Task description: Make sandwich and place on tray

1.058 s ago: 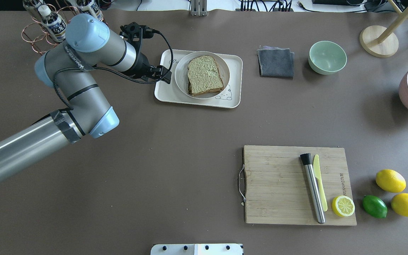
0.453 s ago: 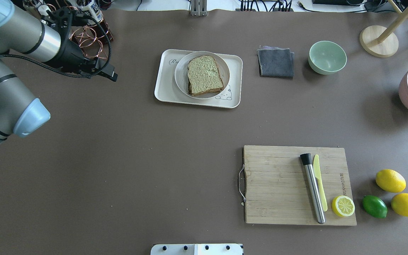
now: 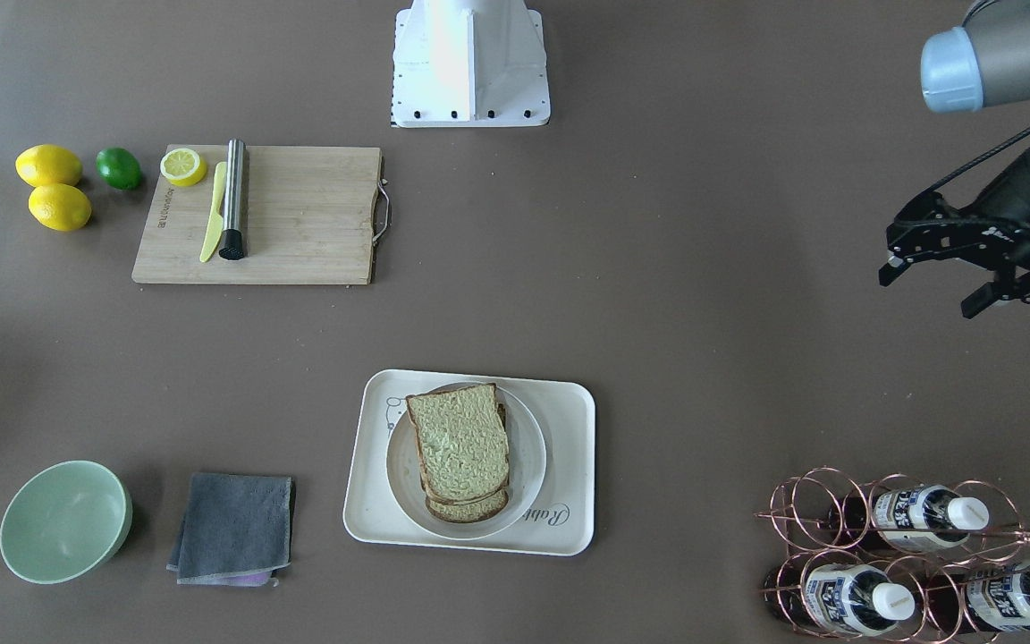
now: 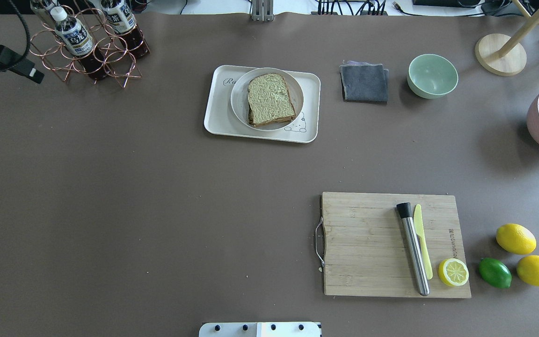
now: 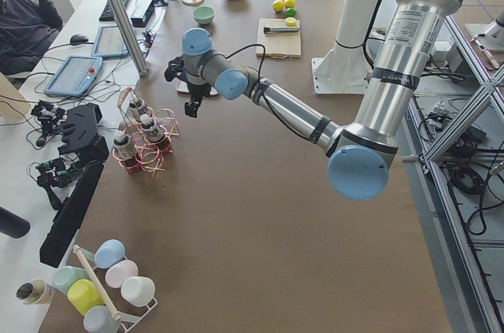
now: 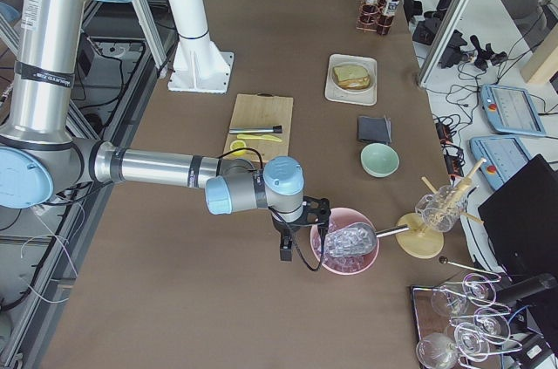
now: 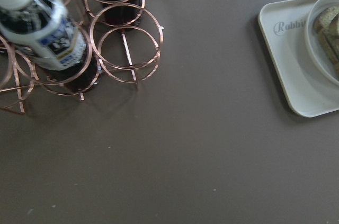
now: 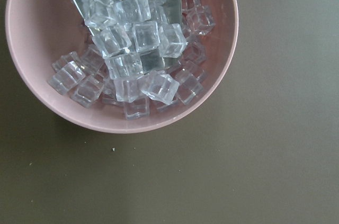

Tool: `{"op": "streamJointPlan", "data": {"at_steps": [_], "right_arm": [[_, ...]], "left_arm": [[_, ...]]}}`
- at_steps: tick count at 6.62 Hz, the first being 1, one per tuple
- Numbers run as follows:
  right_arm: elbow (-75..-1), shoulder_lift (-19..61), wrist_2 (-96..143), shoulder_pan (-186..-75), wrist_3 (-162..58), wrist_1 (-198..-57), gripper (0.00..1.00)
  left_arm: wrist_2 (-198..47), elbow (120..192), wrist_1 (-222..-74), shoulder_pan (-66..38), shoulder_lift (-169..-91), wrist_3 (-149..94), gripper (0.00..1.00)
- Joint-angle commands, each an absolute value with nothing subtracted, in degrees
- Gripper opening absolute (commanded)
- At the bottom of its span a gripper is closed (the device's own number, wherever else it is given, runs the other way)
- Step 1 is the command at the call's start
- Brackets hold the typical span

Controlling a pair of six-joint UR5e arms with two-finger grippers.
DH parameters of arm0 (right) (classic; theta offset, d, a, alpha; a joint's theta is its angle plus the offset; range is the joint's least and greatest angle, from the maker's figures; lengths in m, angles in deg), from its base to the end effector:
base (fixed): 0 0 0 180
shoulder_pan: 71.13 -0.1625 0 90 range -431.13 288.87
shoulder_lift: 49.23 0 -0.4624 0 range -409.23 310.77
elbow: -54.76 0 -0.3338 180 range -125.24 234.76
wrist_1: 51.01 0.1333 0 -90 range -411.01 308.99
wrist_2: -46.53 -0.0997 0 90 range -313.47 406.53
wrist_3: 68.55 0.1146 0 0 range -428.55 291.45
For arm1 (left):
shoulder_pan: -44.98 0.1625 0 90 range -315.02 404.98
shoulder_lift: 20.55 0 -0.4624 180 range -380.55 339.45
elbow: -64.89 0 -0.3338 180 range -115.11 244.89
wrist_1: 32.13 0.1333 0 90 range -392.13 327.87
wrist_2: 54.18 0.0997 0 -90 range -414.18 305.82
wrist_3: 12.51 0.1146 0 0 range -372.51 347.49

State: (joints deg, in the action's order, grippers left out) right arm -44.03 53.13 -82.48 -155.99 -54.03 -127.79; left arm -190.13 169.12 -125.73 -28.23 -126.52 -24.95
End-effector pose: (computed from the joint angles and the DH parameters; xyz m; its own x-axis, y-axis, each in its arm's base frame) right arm 0.0298 -0.3515 0.7060 0.7622 0.0771 0.6428 -0.1062 0.9943 0.0067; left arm 0.1081 -0.5345 0.4499 0.5889 0.3985 -0.7031 -0.1159 0.9026 0.4146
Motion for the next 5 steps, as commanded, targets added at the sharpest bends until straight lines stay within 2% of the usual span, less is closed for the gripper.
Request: {"op": "streamJointPlan", "data": {"at_steps": [1,2,5], "right_arm": [[-49.28,52.03,-82.06,-157.34,-57.88,-138.94,1.00],[-50.35,50.20,-81.97,-158.83,-62.01,-144.56,1.00],[-50.36,49.39,-81.71,-159.46,-63.72,-147.08,1.00]], "left_arm": [[-191.11,169.56,-111.74,-37.07,-126.46,-7.30,0.98],[-190.85,168.35,-107.50,-38.85,-126.37,-1.41,0.98],[-190.41,162.11,-107.28,-40.27,-114.01,2.87,0.98]]}}
